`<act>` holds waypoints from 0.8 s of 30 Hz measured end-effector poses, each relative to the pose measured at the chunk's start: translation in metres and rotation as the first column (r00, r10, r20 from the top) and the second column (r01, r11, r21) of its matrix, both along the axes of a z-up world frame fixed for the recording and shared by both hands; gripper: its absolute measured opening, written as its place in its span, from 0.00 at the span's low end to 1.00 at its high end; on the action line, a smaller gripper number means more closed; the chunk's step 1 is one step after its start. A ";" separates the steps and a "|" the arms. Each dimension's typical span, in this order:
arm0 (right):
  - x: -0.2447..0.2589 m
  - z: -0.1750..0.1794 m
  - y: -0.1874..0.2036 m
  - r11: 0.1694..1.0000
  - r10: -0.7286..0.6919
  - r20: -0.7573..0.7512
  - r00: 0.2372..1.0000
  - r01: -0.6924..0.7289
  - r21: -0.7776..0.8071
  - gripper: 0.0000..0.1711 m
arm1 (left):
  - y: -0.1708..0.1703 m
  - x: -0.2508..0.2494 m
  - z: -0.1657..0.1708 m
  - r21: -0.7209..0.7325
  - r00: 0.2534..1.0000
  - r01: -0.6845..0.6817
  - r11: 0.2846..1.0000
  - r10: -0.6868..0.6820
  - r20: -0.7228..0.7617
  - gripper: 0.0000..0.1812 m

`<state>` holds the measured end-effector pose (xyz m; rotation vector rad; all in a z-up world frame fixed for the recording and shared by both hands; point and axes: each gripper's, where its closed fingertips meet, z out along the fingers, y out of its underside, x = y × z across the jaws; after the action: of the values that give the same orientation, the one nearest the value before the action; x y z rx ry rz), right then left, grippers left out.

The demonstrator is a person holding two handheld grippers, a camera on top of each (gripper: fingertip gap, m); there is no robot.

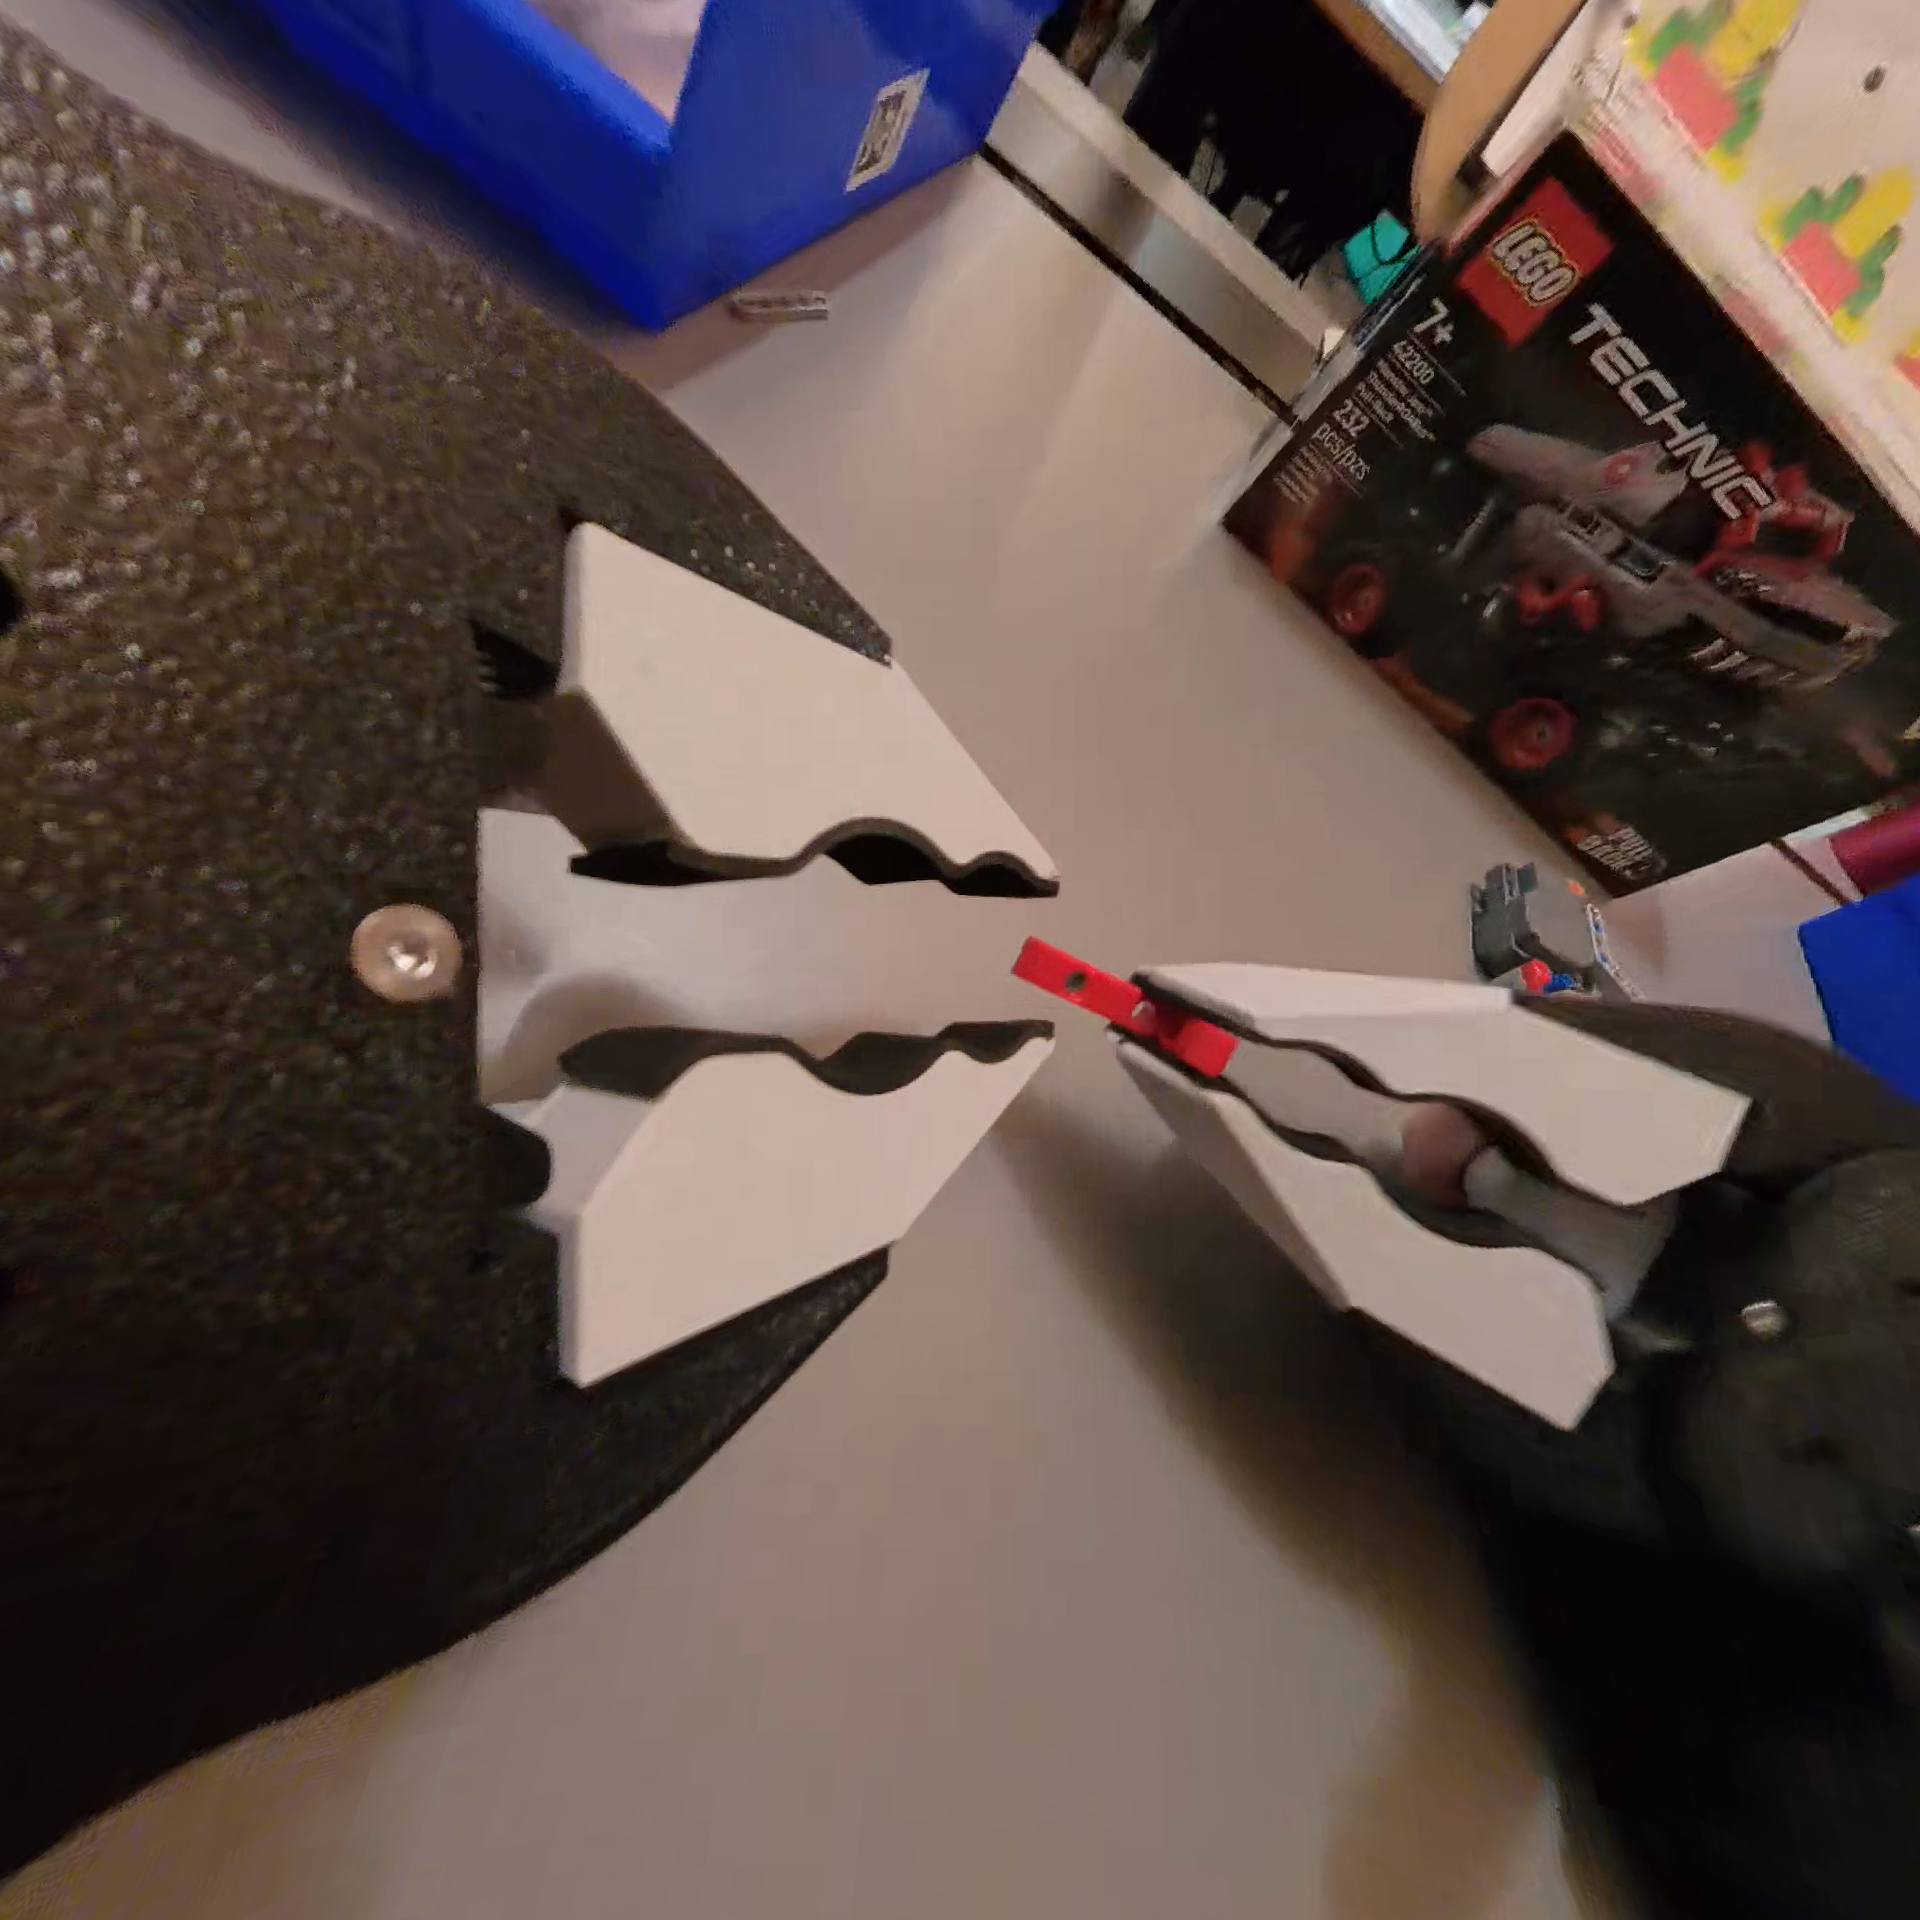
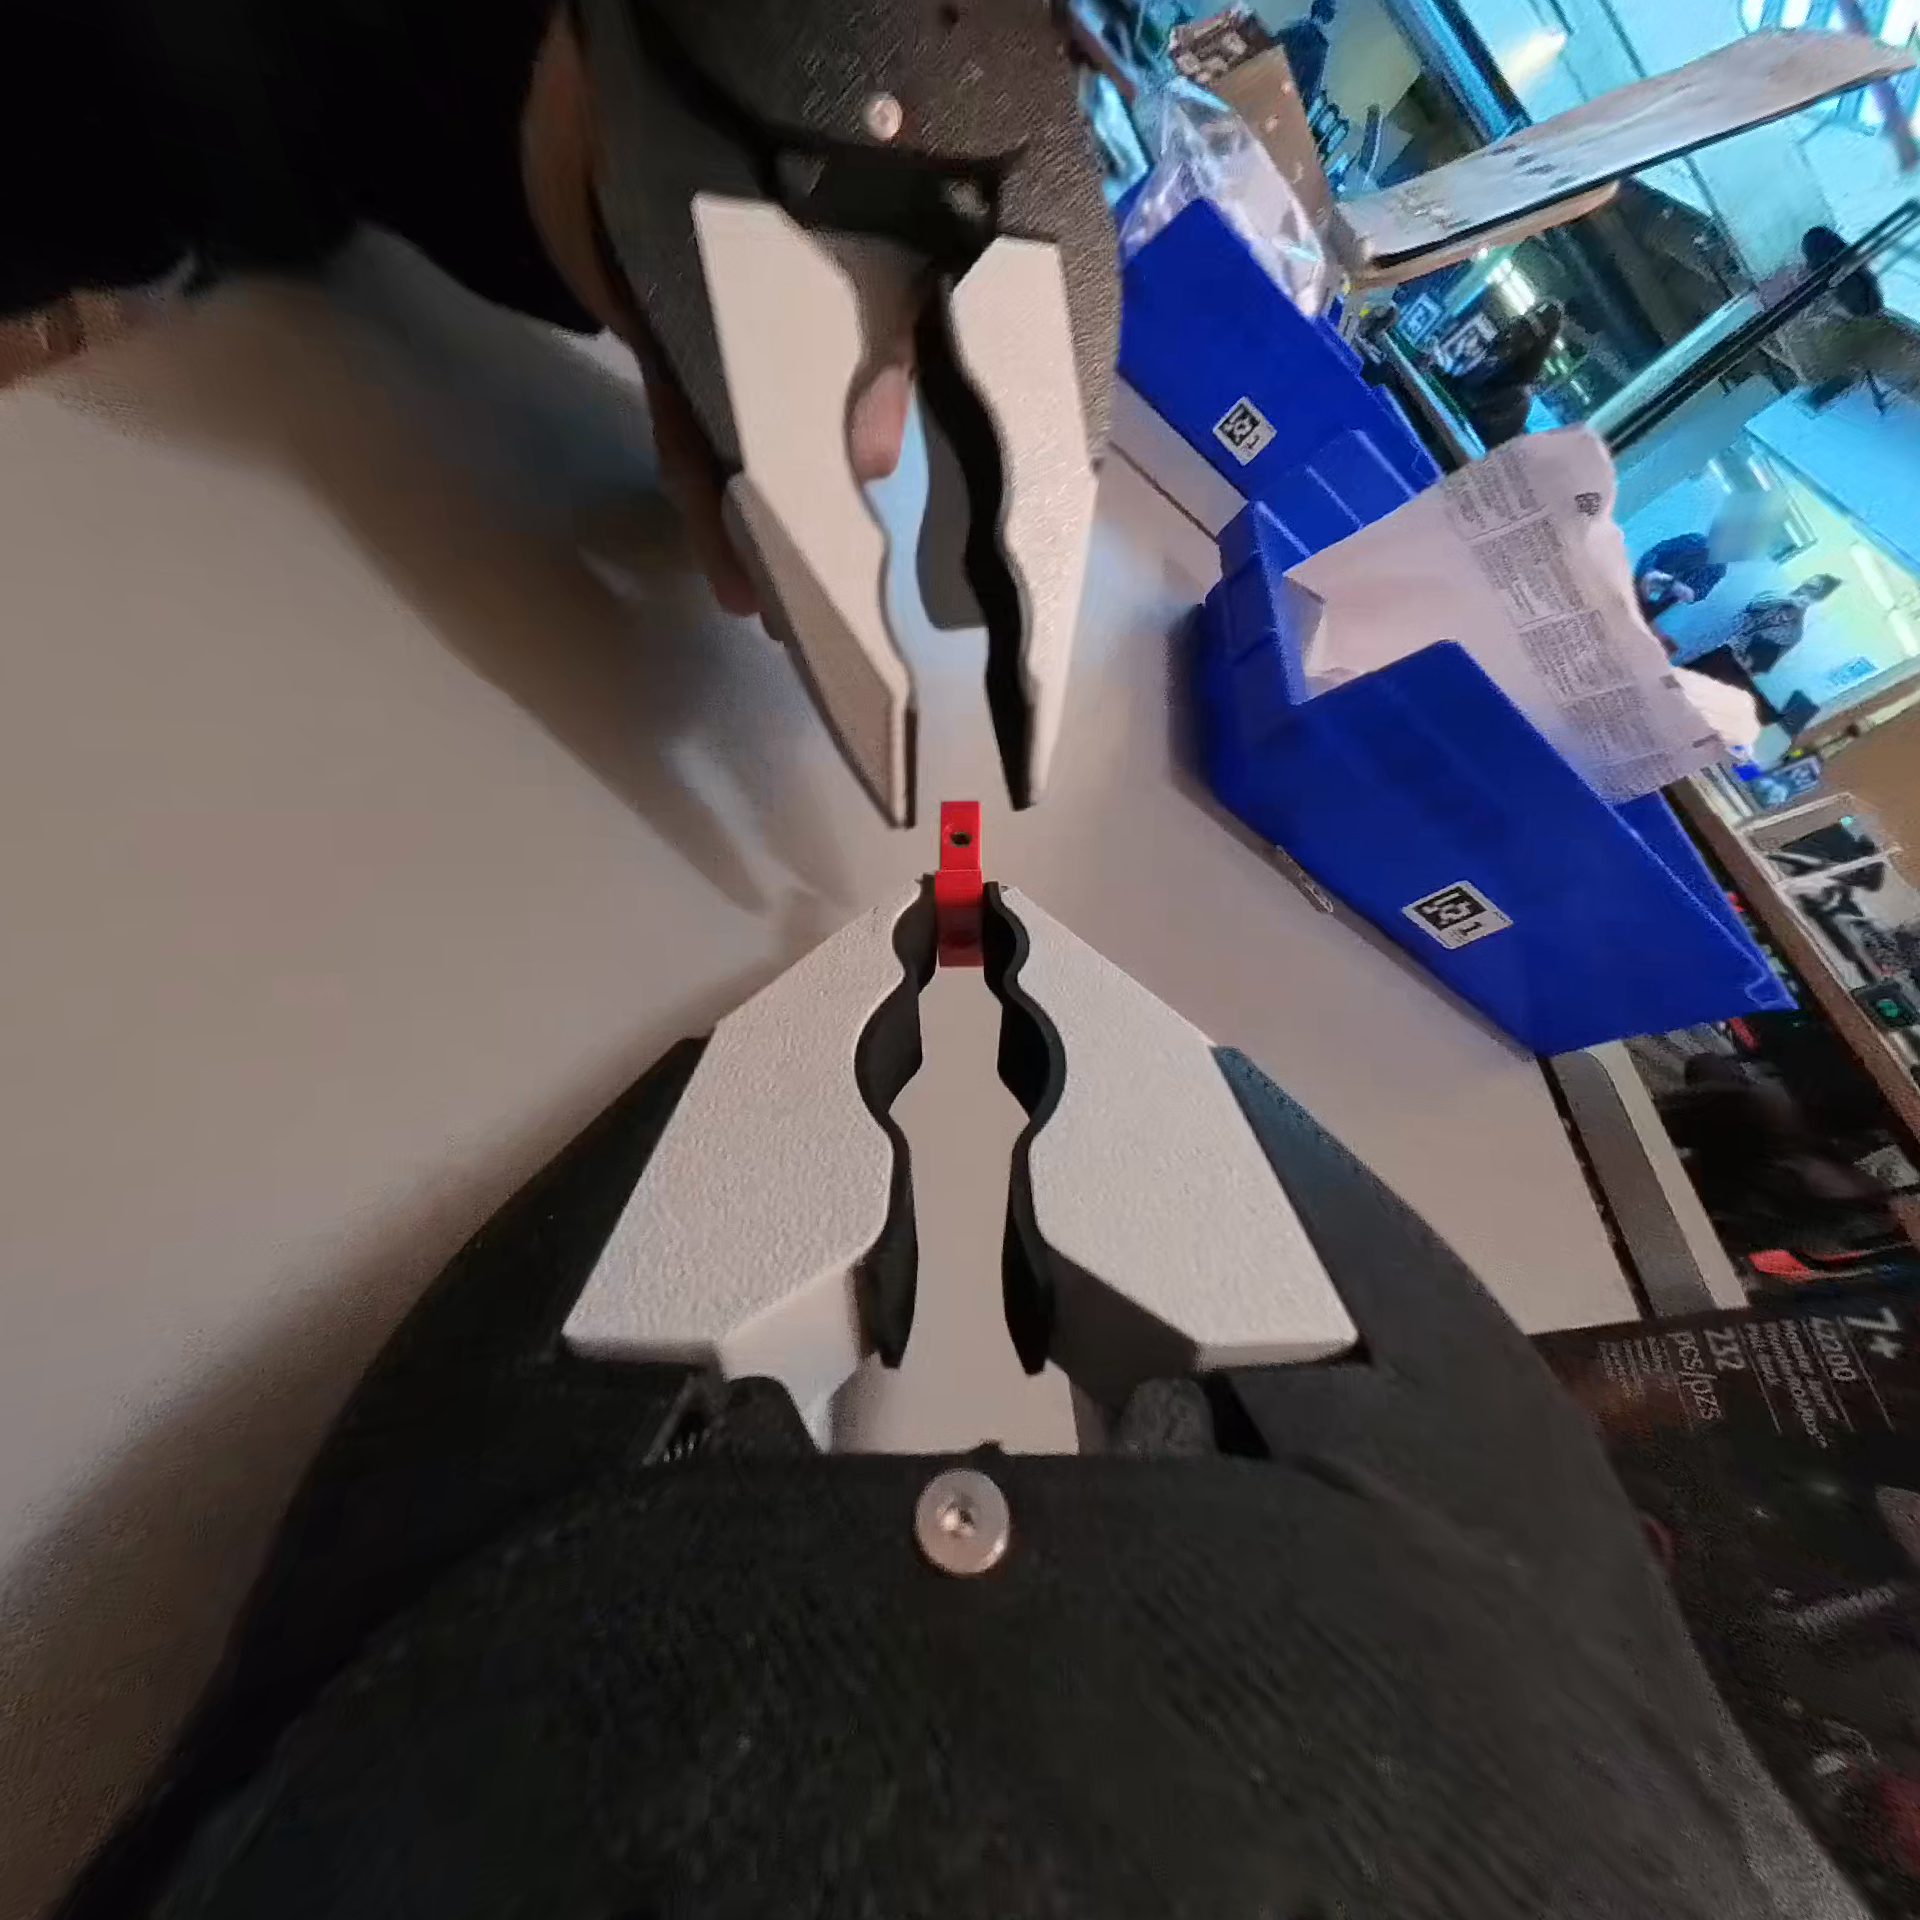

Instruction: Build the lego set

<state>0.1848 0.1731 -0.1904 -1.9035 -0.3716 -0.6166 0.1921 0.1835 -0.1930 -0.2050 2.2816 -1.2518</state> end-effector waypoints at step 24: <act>-0.027 0.057 -0.008 0.929 0.292 -0.506 0.812 -0.115 0.352 0.10 | -0.020 -0.026 0.031 -0.387 0.915 0.069 0.920 -0.212 -0.342 0.03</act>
<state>0.1577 0.1648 -0.1339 -1.6183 -0.0927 0.0434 0.1661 0.1633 -0.1623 -0.4559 2.3864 -1.8559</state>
